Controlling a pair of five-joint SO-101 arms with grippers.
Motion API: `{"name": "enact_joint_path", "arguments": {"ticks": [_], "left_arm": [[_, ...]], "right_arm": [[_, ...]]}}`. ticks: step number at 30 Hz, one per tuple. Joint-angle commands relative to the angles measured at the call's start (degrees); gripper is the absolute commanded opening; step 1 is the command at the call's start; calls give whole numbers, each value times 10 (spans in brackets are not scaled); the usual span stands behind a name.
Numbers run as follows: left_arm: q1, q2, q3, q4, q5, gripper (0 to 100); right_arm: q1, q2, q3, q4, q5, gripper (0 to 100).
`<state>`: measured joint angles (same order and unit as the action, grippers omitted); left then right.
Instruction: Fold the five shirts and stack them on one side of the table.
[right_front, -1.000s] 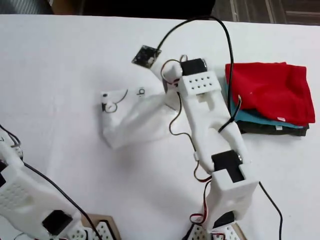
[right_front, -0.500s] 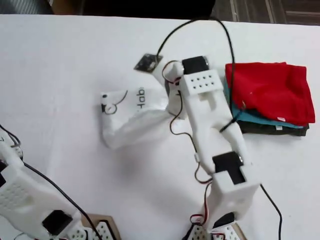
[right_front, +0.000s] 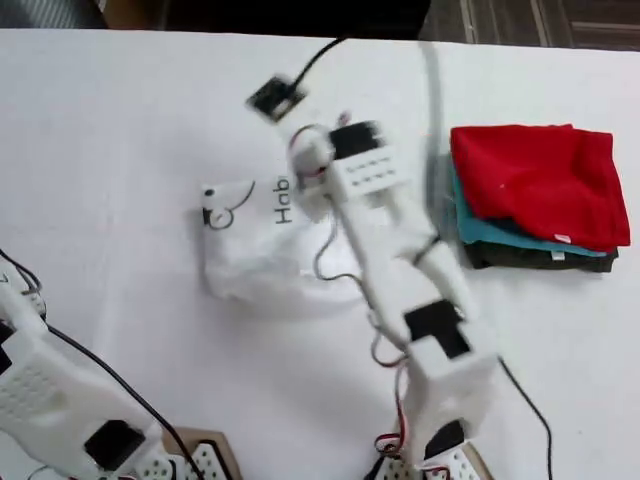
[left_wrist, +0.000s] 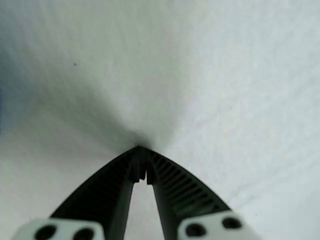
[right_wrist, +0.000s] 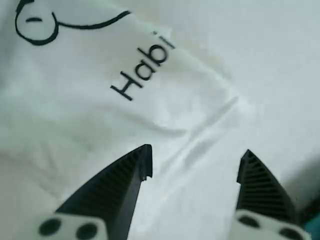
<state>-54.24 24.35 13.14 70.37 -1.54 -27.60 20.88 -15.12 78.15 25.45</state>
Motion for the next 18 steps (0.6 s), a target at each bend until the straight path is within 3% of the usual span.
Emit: {"name": "enact_joint_path", "arguments": {"ticks": [1,9,18], "left_arm": [[22,7,15,-18,4,27],[22,8,13,-18,4,27],[22,9,12,-18,3,27]], "right_arm": [[-48,57,0,9,-28,283],[-76,97,38,33,-55,283],[9,3,-89,30,-50,283]]}}
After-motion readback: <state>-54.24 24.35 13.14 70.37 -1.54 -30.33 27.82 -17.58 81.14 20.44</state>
